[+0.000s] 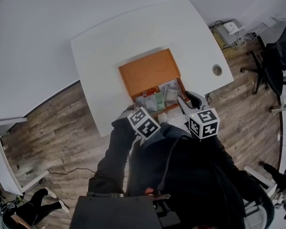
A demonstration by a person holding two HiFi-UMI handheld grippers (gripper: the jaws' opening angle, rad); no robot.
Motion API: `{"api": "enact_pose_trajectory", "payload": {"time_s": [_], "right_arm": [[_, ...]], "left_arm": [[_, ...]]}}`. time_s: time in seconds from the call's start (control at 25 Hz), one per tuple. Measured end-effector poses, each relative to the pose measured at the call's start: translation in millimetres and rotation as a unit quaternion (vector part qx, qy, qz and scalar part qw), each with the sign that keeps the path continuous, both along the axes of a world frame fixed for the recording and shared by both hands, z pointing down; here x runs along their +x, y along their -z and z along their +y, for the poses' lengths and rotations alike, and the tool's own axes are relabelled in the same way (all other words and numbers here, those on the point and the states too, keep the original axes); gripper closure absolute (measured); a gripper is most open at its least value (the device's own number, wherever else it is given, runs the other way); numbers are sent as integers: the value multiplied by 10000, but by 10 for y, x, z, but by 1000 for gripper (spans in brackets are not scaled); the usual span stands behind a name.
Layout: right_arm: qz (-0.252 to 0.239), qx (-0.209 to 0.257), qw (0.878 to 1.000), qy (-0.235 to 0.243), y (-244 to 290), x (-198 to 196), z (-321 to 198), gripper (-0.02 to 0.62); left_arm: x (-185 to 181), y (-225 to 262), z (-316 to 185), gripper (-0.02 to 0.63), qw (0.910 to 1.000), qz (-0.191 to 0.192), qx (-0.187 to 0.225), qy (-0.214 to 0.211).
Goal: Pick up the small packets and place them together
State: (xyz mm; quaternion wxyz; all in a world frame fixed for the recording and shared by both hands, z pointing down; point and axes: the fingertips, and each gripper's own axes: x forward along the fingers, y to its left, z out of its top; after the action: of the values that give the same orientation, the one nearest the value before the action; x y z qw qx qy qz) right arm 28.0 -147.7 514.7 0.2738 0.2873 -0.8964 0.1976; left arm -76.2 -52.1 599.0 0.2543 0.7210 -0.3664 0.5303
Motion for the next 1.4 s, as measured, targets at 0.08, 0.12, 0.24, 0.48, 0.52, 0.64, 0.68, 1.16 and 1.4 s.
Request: {"api": "enact_pose_trajectory", "payload": {"time_s": [0.08,0.12,0.24,0.48,0.52,0.64,0.68,1.16,1.4], "right_arm": [[5,1,10000,4,-11,-5,-22,456],[11,6,10000,6,-14,-8,-30,456],[-2,8,10000,4,-7,-16,-42,456],[-35,-21,10000,-8,2,-31,-70,456],[-31,-27,10000,-8,-8,-37,-74,456],[-24,-38,10000,9,-27,-66,-81,456],[-24,-41,10000,15,-29,-74,-81,456],[-24,-29,10000,47,-27,-93,-46,456],[-36,-10,10000,-62,-7,-56,-78,456]], "left_arm": [[-7,-1,-22,575,10000,27,52,71],[-11,2,-31,579,9999,65,76,125],[-28,40,-38,587,9991,224,138,332],[-119,375,-58,595,9909,809,591,904],[-149,439,-65,595,9887,888,677,1002],[-242,639,-84,597,9825,1083,932,1194],[-264,711,-91,597,9806,1143,1018,1228],[-717,1211,-611,597,9576,1221,1951,1735],[-984,1028,-968,597,9633,723,1960,1685]]}}
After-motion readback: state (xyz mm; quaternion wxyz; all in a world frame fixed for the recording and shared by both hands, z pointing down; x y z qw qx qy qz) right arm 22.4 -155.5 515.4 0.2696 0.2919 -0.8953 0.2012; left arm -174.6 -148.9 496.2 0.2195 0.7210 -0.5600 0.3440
